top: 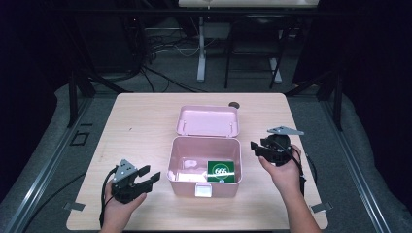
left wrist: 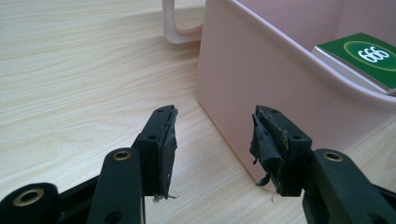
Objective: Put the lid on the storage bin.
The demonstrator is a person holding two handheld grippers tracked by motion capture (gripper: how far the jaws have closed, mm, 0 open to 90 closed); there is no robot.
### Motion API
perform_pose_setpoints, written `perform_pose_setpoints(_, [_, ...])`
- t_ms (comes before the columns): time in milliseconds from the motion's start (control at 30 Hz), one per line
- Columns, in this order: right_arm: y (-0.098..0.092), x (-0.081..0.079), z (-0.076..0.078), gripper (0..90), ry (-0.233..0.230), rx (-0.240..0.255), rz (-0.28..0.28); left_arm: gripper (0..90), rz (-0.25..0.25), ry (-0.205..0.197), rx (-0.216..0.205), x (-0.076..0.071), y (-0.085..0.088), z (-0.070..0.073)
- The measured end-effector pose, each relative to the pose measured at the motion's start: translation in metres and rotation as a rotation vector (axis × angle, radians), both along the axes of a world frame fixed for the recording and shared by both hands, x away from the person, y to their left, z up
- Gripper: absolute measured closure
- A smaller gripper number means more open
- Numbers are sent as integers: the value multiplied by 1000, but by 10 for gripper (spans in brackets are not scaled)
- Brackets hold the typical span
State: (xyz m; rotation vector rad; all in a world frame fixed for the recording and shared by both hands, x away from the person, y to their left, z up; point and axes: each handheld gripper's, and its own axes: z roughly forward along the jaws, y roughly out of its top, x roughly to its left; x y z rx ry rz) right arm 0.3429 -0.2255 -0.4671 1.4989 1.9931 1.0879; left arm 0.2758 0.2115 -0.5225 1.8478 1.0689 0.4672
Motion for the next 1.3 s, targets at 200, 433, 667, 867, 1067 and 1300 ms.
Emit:
perform_pose_setpoints(200, [3,1,-3,561,4,4,5,498,7,-10,1,1,2,5])
perform_pose_setpoints(433, [16,3,9,566,18,34,51,514,1,-27,-13,1,2,13])
perform_pose_setpoints(667, [23,6,19,570,57,-10,94,555,-21,-33,-28,2,-3,29])
perform_pose_setpoints(867, [25,10,26,580,81,-2,103,561,-45,-13,-14,7,-15,38])
perform_pose_setpoints(1067, [26,16,30,595,102,-1,106,575,-45,-14,-2,14,-23,47])
perform_pose_setpoints(1300, [26,27,34,633,158,24,114,632,-64,0,-17,20,-26,54])
